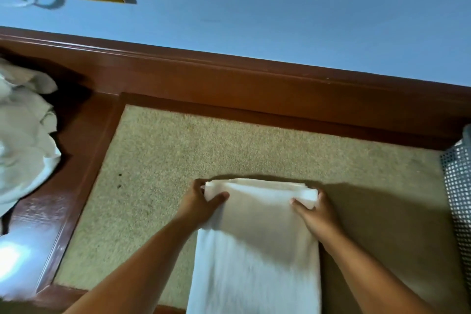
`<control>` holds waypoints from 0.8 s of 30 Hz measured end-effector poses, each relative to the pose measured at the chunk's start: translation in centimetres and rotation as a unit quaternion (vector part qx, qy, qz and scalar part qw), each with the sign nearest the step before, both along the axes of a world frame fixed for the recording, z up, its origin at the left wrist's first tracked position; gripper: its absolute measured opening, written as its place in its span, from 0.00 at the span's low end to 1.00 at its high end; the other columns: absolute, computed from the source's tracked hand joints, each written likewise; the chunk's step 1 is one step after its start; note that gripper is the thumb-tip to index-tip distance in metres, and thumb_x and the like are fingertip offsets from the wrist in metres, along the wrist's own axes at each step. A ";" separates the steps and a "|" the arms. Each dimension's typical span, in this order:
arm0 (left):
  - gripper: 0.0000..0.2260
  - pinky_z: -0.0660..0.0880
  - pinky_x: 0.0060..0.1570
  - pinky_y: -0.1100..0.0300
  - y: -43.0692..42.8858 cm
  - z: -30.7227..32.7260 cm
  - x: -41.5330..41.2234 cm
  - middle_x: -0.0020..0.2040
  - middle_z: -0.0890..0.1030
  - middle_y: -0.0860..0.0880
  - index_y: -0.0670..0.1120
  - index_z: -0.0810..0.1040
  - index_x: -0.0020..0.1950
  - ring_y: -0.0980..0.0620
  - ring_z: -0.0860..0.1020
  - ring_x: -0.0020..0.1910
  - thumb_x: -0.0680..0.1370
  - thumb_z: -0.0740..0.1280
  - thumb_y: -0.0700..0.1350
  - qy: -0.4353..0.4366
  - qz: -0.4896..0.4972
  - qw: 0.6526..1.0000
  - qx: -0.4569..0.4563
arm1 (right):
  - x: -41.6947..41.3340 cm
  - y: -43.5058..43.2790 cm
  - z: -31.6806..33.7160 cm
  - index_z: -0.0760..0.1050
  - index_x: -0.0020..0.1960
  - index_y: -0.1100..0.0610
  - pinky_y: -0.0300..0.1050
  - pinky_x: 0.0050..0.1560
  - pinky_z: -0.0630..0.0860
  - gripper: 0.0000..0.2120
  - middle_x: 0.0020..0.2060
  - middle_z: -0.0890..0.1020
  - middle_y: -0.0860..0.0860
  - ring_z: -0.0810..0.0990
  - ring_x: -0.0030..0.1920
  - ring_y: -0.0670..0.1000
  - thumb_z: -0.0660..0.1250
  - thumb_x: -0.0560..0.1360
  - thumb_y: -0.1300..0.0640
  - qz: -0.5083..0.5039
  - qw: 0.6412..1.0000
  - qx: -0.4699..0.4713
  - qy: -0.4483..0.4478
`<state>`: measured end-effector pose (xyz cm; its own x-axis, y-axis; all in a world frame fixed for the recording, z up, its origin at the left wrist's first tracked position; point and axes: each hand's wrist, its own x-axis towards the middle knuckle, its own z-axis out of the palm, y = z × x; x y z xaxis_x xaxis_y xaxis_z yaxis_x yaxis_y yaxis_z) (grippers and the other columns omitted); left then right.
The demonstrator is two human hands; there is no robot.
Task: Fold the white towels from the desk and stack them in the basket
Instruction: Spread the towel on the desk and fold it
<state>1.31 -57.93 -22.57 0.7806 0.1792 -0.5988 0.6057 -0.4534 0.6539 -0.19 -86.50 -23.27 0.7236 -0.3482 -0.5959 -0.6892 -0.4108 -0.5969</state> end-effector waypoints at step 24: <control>0.13 0.68 0.53 0.55 6.5 12.8 -9.3 0.61 0.72 0.54 0.57 0.79 0.52 0.46 0.73 0.60 0.72 0.75 0.45 -0.396 -0.242 0.883 0.068 | -12.4 0.8 13.0 0.71 0.49 0.47 0.40 0.43 0.73 0.22 0.48 0.71 0.44 0.76 0.47 0.47 0.75 0.67 0.69 0.233 0.911 -0.160 -0.301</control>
<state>-7.95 -51.39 -9.75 0.9499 -0.2625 0.1698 -0.3031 -0.6407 0.7055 -12.54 -85.75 -10.23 0.9993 -0.0065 0.0359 0.0167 -0.7945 -0.6071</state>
